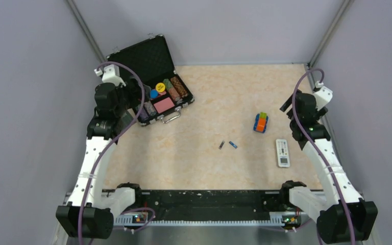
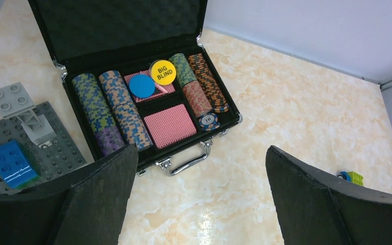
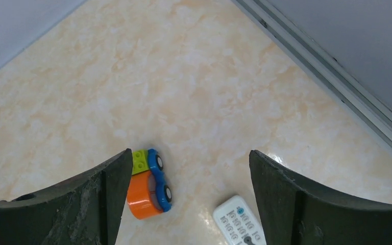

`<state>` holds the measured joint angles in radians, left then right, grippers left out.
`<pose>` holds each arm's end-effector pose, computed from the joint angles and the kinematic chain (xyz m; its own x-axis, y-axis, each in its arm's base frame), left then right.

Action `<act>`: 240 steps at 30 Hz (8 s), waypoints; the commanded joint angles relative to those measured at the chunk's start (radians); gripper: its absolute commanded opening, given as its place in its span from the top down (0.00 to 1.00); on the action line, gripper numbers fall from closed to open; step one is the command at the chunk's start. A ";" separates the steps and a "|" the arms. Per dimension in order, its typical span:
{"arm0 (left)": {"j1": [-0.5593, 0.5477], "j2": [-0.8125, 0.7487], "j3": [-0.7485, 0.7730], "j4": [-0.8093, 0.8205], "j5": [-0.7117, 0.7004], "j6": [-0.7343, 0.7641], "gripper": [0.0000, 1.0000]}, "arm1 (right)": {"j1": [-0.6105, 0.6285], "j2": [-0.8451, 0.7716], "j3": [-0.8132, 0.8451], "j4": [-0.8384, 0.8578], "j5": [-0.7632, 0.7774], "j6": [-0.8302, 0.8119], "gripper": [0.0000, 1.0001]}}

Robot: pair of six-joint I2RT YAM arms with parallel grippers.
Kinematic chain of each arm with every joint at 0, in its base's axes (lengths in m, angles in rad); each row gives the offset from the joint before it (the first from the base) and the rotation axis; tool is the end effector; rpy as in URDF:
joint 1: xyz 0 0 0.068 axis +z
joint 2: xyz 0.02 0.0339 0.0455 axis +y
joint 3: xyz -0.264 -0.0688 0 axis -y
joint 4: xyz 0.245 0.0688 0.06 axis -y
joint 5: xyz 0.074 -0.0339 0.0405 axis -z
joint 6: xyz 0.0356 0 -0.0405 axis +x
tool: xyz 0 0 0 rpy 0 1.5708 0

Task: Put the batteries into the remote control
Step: Pick up the remote control from the center of the board, then adjust the remote control.

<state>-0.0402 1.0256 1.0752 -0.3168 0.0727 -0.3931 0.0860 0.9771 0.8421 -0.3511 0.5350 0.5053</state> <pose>0.2301 -0.0118 0.3824 -0.2859 -0.3709 -0.8836 0.0006 0.9220 -0.3872 0.2164 0.0004 0.3099 -0.2257 0.3985 -0.8890 0.5536 0.8033 0.2196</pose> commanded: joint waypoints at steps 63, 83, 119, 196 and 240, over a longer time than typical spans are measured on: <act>0.002 -0.054 -0.274 0.249 0.072 0.010 0.03 | -0.028 0.324 -0.168 -0.317 -0.207 0.166 0.26; 0.002 -0.118 -0.252 0.177 0.101 0.019 0.05 | 0.127 0.080 -0.031 -0.089 -0.875 0.181 0.67; -0.084 -0.007 -0.246 0.590 0.850 -0.587 0.15 | 0.669 0.630 0.370 0.969 -1.460 0.479 0.64; -0.092 -0.035 -0.128 -0.078 0.275 -0.511 0.54 | 0.900 0.733 0.588 0.149 -0.759 -0.180 1.00; -0.077 -0.022 0.166 -0.416 1.278 0.418 0.26 | 0.804 0.480 0.737 -0.209 -1.314 -0.465 1.00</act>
<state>-0.1173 0.9874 1.2537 -0.7849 1.2766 0.0654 0.8978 1.5032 1.5261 -0.5762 -0.7719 0.0723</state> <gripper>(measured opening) 0.768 0.248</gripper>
